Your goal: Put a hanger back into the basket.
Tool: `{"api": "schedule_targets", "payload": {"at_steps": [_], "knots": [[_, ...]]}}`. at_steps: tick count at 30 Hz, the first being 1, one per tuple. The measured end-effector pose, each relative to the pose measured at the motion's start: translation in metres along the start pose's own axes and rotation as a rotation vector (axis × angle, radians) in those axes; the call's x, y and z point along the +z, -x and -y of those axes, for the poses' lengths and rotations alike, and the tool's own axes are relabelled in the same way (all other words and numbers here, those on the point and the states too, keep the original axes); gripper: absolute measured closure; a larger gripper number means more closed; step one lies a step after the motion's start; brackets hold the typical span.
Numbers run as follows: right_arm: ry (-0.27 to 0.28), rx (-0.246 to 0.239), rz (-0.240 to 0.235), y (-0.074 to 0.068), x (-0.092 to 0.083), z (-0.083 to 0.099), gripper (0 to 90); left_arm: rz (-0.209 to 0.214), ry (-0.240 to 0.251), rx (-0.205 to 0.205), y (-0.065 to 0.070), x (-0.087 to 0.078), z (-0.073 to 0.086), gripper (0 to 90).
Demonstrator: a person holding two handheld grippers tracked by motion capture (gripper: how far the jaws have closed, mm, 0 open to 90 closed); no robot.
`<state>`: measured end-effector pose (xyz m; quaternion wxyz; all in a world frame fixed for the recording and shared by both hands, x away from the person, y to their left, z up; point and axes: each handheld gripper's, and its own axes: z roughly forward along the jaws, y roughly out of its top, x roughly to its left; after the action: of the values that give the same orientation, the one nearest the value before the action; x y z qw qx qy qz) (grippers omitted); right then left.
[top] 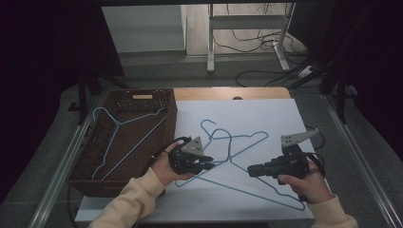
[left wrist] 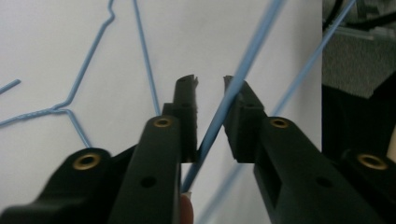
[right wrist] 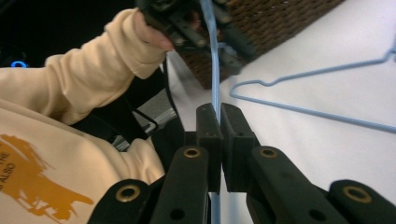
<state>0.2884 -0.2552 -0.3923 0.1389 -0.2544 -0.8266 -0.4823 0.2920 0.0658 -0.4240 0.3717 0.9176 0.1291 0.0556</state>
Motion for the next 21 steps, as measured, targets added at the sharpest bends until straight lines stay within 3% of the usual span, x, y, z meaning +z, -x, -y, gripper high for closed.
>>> {"api": "schedule_targets", "payload": {"at_steps": [4, 8, 11, 13, 14, 15, 19, 21], "knots": [[-0.028, 0.002, 0.048, 0.005, 0.000, 0.001, 86.4, 0.039, -0.030, 0.032, 0.005, -0.001, 0.000, 84.4], [-0.022, 0.017, 0.065, 0.013, 0.003, 0.002, 84.1, 0.070, -0.015, 0.001, 0.005, -0.004, 0.001, 85.9], [-0.001, 0.018, 0.084, 0.018, 0.002, 0.001, 73.7, 0.073, 0.012, -0.027, 0.006, -0.011, 0.001, 86.1], [0.044, 0.017, 0.104, 0.019, -0.002, 0.001, 62.9, 0.066, 0.029, -0.041, 0.005, -0.016, 0.002, 86.2], [0.111, 0.018, 0.145, 0.019, -0.007, 0.000, 55.0, 0.069, 0.036, -0.050, 0.004, -0.018, 0.002, 86.2], [0.111, 0.018, 0.145, 0.019, -0.007, 0.000, 55.0, 0.073, 0.049, -0.064, 0.003, -0.021, 0.003, 86.2], [0.273, 0.022, 0.205, 0.017, -0.025, 0.000, 43.7, 0.035, 0.091, -0.114, -0.001, -0.037, 0.007, 86.2], [0.313, 0.022, 0.224, 0.016, -0.030, 0.001, 42.2, 0.021, 0.113, -0.140, -0.003, -0.045, 0.009, 86.2]]}}
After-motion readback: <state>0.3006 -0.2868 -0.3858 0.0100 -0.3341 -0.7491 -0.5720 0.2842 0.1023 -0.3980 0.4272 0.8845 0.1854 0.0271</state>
